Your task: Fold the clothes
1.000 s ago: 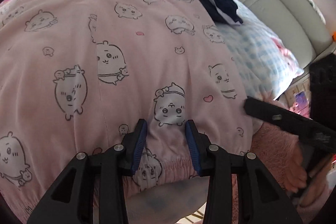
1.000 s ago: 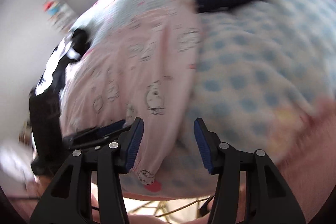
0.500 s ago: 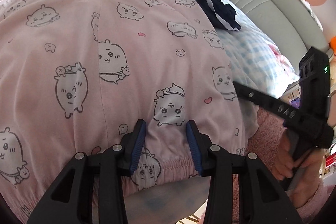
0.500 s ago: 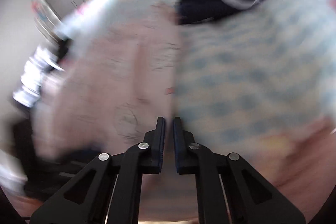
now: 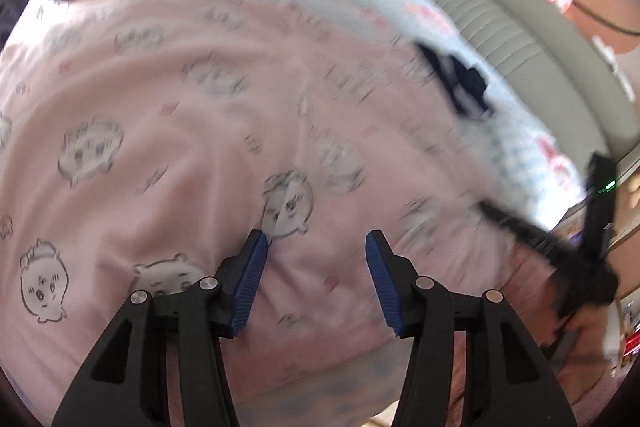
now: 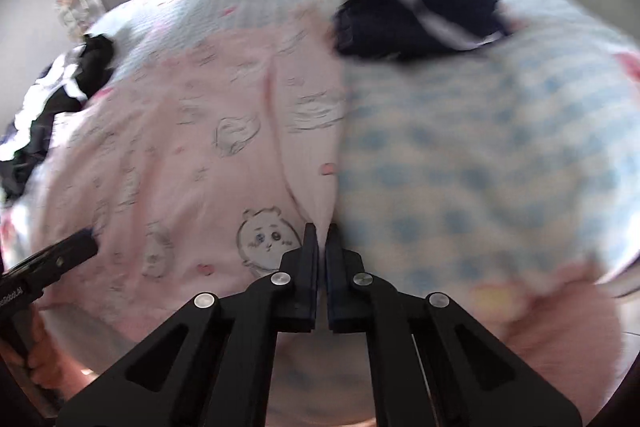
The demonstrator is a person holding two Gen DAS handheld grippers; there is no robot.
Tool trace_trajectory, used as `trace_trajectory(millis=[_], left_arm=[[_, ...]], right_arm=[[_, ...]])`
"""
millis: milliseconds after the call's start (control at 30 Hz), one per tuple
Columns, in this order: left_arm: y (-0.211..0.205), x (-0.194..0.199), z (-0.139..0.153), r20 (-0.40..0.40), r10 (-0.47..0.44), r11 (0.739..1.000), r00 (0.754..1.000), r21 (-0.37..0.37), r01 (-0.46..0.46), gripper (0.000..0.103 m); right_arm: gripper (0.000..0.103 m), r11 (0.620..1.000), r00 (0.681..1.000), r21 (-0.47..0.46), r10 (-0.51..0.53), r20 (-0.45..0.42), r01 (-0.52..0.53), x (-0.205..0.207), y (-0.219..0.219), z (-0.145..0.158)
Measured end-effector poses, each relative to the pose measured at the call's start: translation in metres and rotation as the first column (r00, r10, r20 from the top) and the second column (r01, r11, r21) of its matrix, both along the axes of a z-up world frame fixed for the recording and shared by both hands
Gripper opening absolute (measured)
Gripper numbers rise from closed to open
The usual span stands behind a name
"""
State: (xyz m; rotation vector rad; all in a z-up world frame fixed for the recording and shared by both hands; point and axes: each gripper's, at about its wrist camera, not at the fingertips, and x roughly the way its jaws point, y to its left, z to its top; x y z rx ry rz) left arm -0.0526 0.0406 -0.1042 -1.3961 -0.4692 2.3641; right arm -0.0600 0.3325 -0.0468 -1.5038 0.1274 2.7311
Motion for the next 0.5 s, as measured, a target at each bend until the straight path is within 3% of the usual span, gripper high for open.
trace_trajectory(millis=[133,233,300,400,467,500], left_arm=[[0.006,0.001,0.001,-0.002,-0.015,0.999,1.000,-0.033,0.015,0.053],[0.010,0.009,0.017,-0.069,-0.038,0.999,0.997,-0.004,0.038,0.053],[0.014,0.013,0.022,-0.103,-0.049,0.998,0.993,0.026,0.052,0.053],[0.027,0.008,0.010,-0.048,-0.075,0.997,0.996,-0.040,0.073,0.054],[0.030,0.008,0.010,-0.033,-0.088,0.994,0.996,-0.064,0.086,0.053],[0.030,0.009,0.012,-0.031,-0.095,0.993,0.995,-0.072,0.092,0.053]], right_arm=[[0.002,0.996,1.000,-0.084,-0.021,0.001,0.021,0.004,0.014,0.001],[0.011,0.966,0.998,-0.259,-0.006,-0.060,-0.010,0.009,0.022,0.022],[0.024,0.928,0.997,-0.371,0.016,-0.075,-0.043,0.007,0.025,0.029],[0.025,0.921,0.996,-0.381,0.078,-0.034,-0.085,0.009,0.007,0.021],[0.024,0.932,0.993,-0.351,0.113,0.039,-0.092,0.008,-0.004,0.006],[0.016,0.939,0.994,-0.338,0.091,0.059,-0.066,0.008,0.000,0.003]])
